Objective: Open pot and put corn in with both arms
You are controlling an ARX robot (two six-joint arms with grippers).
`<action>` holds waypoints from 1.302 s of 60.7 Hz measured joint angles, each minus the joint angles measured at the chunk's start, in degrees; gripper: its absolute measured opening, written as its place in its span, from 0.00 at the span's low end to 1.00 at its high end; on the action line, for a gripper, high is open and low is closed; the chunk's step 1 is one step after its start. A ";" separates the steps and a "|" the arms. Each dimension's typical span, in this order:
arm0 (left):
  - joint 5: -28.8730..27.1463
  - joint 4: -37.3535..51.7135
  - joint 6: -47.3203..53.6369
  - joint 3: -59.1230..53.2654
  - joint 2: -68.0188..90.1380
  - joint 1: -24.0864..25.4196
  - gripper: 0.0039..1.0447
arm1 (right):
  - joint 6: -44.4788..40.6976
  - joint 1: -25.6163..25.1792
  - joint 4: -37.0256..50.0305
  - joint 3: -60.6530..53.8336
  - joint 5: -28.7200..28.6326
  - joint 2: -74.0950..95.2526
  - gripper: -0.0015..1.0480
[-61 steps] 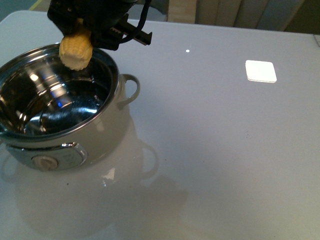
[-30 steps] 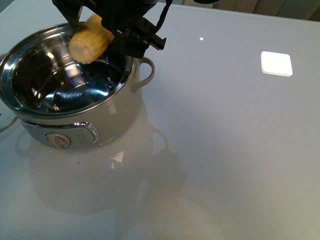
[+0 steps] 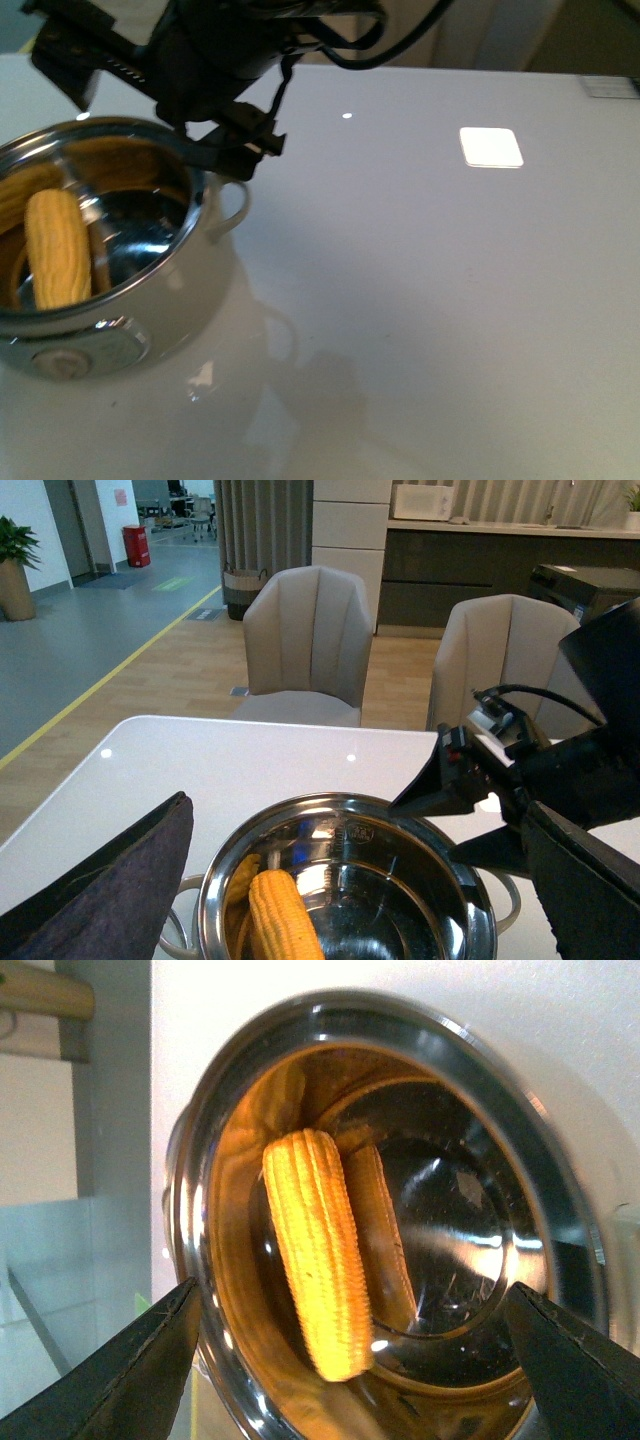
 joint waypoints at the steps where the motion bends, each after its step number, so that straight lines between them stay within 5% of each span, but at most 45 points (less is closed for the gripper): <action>1: 0.00 0.00 0.00 0.00 0.00 0.00 0.94 | 0.17 -0.17 0.35 -0.39 0.02 -0.33 0.86; 21: 0.00 0.00 0.00 0.00 0.00 0.00 0.94 | 2.27 -10.99 10.45 -19.21 0.33 -21.64 0.85; 48: 0.00 0.00 0.00 0.00 0.00 0.00 0.94 | -20.50 -32.37 7.93 -56.52 10.84 -63.93 0.92; 65: 0.02 0.00 0.00 0.00 0.00 0.00 0.94 | -29.16 -39.23 4.74 -63.04 13.18 -74.90 0.92; 67: 0.00 0.00 0.00 0.00 0.00 0.00 0.94 | -30.08 -39.12 6.54 -63.69 14.25 -74.86 0.90; 73: -0.02 0.00 0.00 0.00 0.00 0.00 0.94 | -38.47 -38.91 29.40 -73.16 19.80 -76.00 0.74; 79: 0.00 0.00 0.00 0.00 0.00 0.00 0.94 | -42.99 -41.05 40.68 -79.34 17.00 -79.06 0.58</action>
